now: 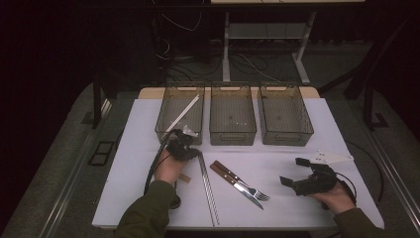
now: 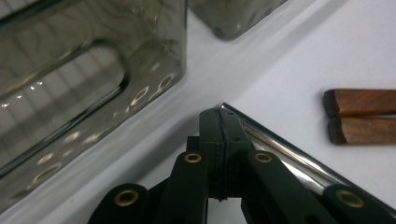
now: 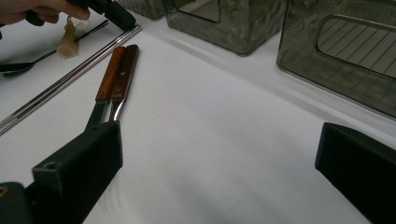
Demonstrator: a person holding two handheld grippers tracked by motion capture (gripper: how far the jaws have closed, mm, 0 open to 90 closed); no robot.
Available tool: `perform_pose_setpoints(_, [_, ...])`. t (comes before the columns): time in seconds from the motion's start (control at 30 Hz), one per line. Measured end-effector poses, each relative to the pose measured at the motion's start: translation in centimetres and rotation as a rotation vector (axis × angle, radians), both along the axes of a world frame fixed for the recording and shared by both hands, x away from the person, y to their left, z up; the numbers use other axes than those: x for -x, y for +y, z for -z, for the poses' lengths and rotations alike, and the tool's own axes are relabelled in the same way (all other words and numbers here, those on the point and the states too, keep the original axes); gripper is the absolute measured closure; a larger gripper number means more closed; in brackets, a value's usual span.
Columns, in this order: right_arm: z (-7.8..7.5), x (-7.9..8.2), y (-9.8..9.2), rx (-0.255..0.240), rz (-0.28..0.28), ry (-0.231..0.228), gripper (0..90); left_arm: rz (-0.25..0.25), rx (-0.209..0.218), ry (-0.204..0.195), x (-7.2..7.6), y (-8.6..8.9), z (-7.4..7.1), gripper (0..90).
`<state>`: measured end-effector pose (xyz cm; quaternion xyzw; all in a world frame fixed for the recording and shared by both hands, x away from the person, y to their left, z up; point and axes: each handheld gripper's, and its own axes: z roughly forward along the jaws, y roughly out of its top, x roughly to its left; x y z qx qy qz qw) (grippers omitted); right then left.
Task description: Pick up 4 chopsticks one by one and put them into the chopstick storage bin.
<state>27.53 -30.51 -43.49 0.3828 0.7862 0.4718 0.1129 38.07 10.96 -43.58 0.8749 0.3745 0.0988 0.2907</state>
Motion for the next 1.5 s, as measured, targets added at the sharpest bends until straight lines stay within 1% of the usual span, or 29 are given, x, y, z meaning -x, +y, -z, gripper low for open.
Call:
perform_pose_setpoints(0.03, [0.0, 0.0, 0.0, -0.001, 0.000, 0.000, 0.9, 0.003, 0.003, 0.003, -0.1, -0.2, 0.0, 89.5])
perform_pose_setpoints(0.07, [0.0, 0.0, 0.0, -0.001, 0.000, 0.001, 0.8, 0.010, -0.004, 0.004, -0.1, -0.4, 0.0, 89.5])
perform_pose_setpoints(0.2, [0.0, 0.0, 0.0, -0.001, -0.001, 0.001, 0.8, 0.009, 0.010, -0.001, -0.3, -1.0, 0.1, 89.5])
perform_pose_setpoints(0.23, [0.0, 0.0, 0.0, -0.002, -0.001, 0.001, 0.8, 0.011, 0.004, 0.000, -0.4, -1.1, 0.1, 89.5])
perform_pose_setpoints(0.4, [0.0, 0.0, 0.0, -0.001, -0.001, 0.002, 0.9, 0.016, 0.005, -0.005, -0.8, -1.6, 0.1, 89.5])
perform_pose_setpoints(0.63, [0.0, 0.0, 0.0, -0.002, -0.001, 0.002, 0.9, 0.029, -0.009, -0.009, -1.2, -2.4, 0.0, 89.5])
perform_pose_setpoints(0.77, [0.0, 0.0, 0.0, -0.002, -0.002, 0.002, 0.8, 0.029, -0.009, -0.014, -1.0, -2.5, 0.0, 89.3])
perform_pose_setpoints(0.83, [0.0, 0.0, 0.0, -0.002, -0.003, 0.001, 0.9, 0.023, -0.008, -0.026, -0.8, -2.4, -0.3, 84.1])
perform_pose_setpoints(0.93, [0.0, 0.0, 0.0, -0.002, -0.003, 0.001, 0.9, 0.003, 0.010, -0.038, -0.3, -2.2, -0.8, 77.4])
perform_pose_setpoints(1.0, [0.0, 0.1, 0.0, -0.002, -0.002, 0.002, 0.9, -0.020, 0.026, -0.041, 0.1, -2.0, -1.1, 72.5])
perform_pose_setpoints(1.07, [0.0, 0.1, 0.0, -0.001, -0.002, 0.002, 0.9, -0.029, 0.047, -0.030, 0.2, -2.0, -1.1, 66.5])
perform_pose_setpoints(1.1, [0.0, 0.1, 0.0, 0.000, -0.002, 0.002, 0.9, -0.041, 0.055, -0.024, 0.3, -2.2, -1.1, 63.2])
perform_pose_setpoints(1.2, [0.0, 0.1, 0.0, 0.002, -0.003, 0.002, 0.9, -0.064, 0.055, -0.016, 0.3, -2.7, -0.8, 57.1])
perform_pose_setpoints(1.27, [-0.1, 0.1, 0.0, 0.000, -0.002, 0.002, 0.8, -0.080, 0.056, -0.009, 0.3, -3.1, -0.5, 55.4])
perform_pose_setpoints(1.33, [-0.1, 0.1, 0.0, 0.000, -0.002, 0.001, 0.9, -0.082, 0.046, 0.007, 0.4, -3.3, -0.3, 54.8])
perform_pose_setpoints(1.37, [0.0, 0.0, 0.0, -0.001, -0.002, 0.000, 0.9, -0.079, 0.036, 0.006, 0.4, -3.4, -0.1, 54.5])
perform_pose_setpoints(1.43, [-0.1, 0.1, 0.0, 0.000, -0.003, 0.001, 0.9, -0.090, 0.035, 0.012, 0.4, -3.7, 0.2, 54.2])
perform_pose_setpoints(1.5, [-0.1, 0.1, 0.1, 0.000, -0.004, 0.001, 0.8, -0.089, 0.012, 0.000, 0.6, -4.0, 0.1, 54.0])
